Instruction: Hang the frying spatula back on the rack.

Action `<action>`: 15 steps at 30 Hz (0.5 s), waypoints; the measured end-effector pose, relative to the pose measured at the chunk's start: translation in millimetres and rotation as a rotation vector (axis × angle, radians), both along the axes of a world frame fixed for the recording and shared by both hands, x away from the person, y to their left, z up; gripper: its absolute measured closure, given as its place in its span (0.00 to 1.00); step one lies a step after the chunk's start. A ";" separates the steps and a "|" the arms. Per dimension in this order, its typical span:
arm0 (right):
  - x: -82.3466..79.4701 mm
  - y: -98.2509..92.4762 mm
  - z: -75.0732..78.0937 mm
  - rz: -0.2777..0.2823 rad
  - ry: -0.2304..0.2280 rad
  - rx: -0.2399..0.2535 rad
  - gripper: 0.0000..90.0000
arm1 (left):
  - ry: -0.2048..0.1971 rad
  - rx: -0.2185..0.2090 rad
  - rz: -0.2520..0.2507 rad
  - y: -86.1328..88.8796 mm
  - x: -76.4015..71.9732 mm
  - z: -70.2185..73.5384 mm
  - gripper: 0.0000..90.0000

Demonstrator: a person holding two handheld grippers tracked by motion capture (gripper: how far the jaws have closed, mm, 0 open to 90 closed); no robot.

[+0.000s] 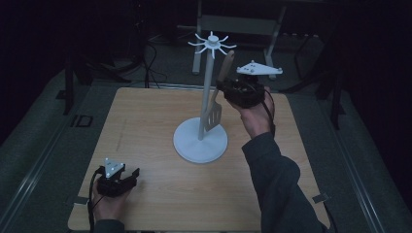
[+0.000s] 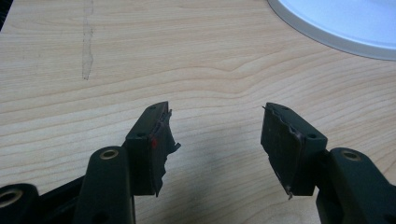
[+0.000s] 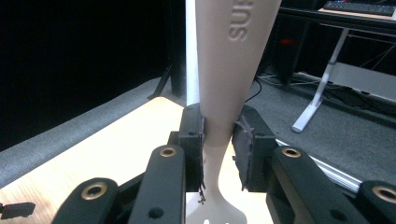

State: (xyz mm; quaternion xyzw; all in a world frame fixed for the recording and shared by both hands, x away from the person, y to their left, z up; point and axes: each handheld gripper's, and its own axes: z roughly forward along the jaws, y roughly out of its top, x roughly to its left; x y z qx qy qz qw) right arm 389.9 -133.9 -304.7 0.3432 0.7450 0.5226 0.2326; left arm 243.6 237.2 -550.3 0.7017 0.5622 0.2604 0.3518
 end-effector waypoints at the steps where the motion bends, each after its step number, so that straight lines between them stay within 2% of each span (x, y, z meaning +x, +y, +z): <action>1: 1.1 0.7 -0.1 -0.001 0.003 0.000 0.82 | 0.001 0.000 0.000 0.0 0.0 0.1 0.47; 10: 4.6 5.2 -5.7 0.000 0.015 -0.022 0.82 | -0.002 -0.002 0.003 0.7 -0.2 0.3 0.47; 15: 5.6 6.2 -7.3 0.003 0.018 -0.013 0.82 | -0.002 -0.003 0.003 0.8 -0.2 0.3 0.47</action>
